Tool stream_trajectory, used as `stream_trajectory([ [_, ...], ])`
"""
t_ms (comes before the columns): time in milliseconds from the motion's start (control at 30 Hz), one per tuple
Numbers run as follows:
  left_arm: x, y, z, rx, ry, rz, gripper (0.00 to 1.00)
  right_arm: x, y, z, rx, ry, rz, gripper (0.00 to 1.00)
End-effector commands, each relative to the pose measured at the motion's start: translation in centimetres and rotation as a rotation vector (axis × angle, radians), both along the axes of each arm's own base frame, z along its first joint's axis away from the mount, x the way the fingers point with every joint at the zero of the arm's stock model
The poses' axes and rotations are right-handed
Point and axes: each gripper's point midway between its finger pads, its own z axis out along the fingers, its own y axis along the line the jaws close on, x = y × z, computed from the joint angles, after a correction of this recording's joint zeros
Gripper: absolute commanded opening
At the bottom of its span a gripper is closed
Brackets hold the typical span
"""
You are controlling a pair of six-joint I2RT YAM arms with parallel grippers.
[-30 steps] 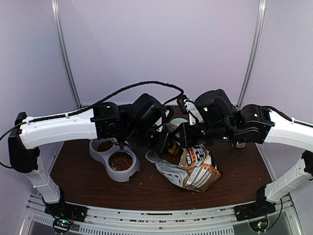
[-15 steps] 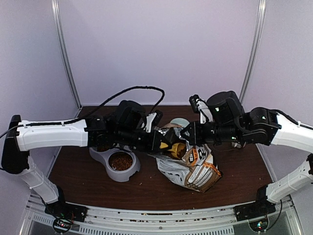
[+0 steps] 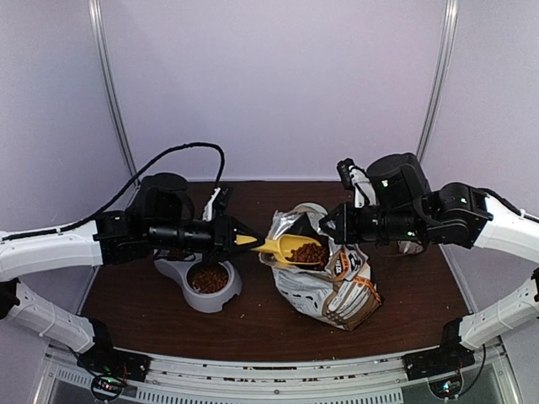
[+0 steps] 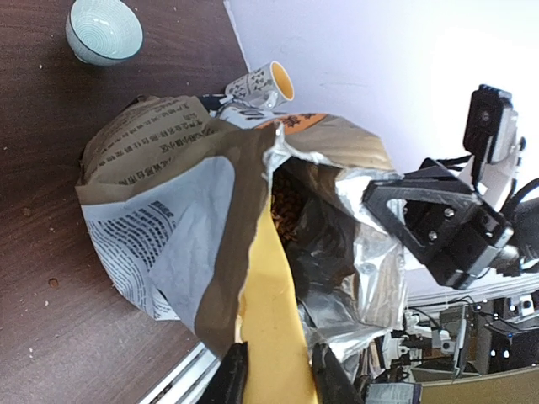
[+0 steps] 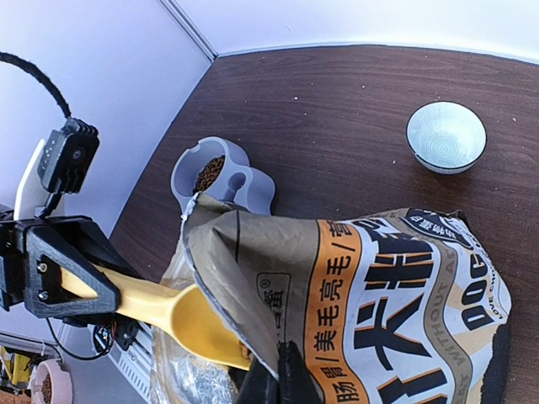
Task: Serve the pet food
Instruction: Collect the pet food from the pet food bag, then place the pet food in the pet food bowl.
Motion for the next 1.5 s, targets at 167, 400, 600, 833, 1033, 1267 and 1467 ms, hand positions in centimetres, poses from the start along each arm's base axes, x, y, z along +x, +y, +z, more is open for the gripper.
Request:
stream_trajectory([
  [167,0.3,3.0,3.2,-0.204,0.038,0.081,0.0,0.9,-2.8,-0.3,-0.045,-0.013,-0.087,0.0],
  [400,-0.2,4.4,4.8,-0.308,0.03,0.081,0.0,1.1,-3.3,0.0,-0.033,-0.017,-0.112,0.0],
  [600,-0.8,4.8,6.2,-0.369,0.009,0.054,0.0,1.3,-3.5,0.0,-0.023,-0.012,-0.124,0.0],
  [833,-1.6,4.9,7.6,-0.433,0.005,0.012,0.0,1.4,-3.7,0.1,-0.019,-0.013,-0.132,0.0],
  [1033,-2.2,5.2,9.3,-0.482,-0.014,-0.015,0.0,1.5,-3.6,0.2,-0.015,-0.013,-0.134,0.0],
  [1267,-2.8,5.0,12.0,-0.556,-0.037,-0.063,0.0,1.4,-3.6,0.2,-0.013,-0.011,-0.134,0.0],
  [1467,-2.8,5.0,12.8,-0.597,-0.032,-0.065,0.0,1.5,-3.7,0.3,-0.013,-0.014,-0.139,0.0],
])
